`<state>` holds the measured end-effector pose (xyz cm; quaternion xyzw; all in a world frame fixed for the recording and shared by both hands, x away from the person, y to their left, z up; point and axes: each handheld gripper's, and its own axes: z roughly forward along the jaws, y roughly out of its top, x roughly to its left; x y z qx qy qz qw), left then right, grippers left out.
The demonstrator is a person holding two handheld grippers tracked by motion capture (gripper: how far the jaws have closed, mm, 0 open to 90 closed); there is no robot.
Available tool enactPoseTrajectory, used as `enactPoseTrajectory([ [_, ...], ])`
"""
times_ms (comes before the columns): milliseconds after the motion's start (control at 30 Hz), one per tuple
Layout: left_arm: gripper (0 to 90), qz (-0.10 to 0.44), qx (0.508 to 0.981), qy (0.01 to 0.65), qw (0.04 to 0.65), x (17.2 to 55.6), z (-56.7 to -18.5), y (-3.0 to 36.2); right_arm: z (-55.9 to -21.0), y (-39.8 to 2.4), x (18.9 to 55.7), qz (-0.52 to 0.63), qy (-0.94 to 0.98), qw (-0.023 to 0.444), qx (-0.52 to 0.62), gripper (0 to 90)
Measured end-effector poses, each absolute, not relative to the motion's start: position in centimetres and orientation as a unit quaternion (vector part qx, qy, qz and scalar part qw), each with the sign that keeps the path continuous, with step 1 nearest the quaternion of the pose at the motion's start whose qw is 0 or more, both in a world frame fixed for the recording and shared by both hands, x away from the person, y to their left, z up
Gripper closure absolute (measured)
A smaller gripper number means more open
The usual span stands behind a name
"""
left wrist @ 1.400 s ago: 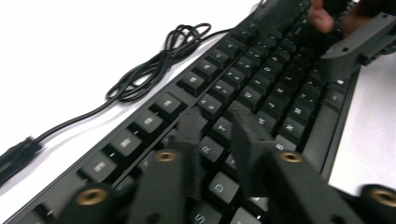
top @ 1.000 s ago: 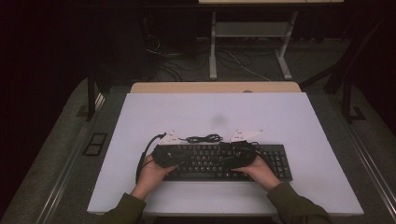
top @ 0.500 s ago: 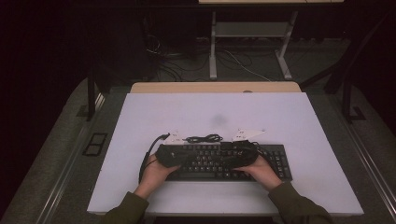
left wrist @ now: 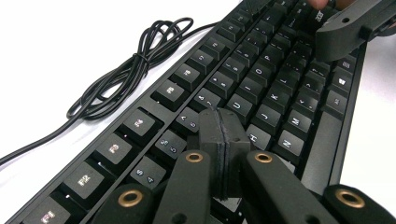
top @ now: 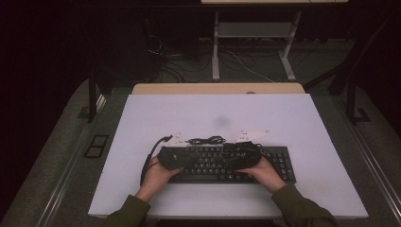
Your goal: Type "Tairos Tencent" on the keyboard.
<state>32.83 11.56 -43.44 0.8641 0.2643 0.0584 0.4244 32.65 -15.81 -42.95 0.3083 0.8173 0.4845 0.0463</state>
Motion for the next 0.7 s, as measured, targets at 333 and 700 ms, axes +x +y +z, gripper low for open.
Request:
enactPoseTrajectory([
  [333, 80.4, 0.056, 0.859, 0.269, 0.431, 32.6, -43.0, 11.6, -42.9, -16.4, 32.6, 0.49, 0.812, 0.045, 0.315, 27.5],
  [700, 48.1, 0.061, 0.854, 0.274, 0.438, 31.9, -42.8, 12.7, -42.6, -17.2, 32.4, 0.49, 0.812, 0.05, 0.313, 27.4],
])
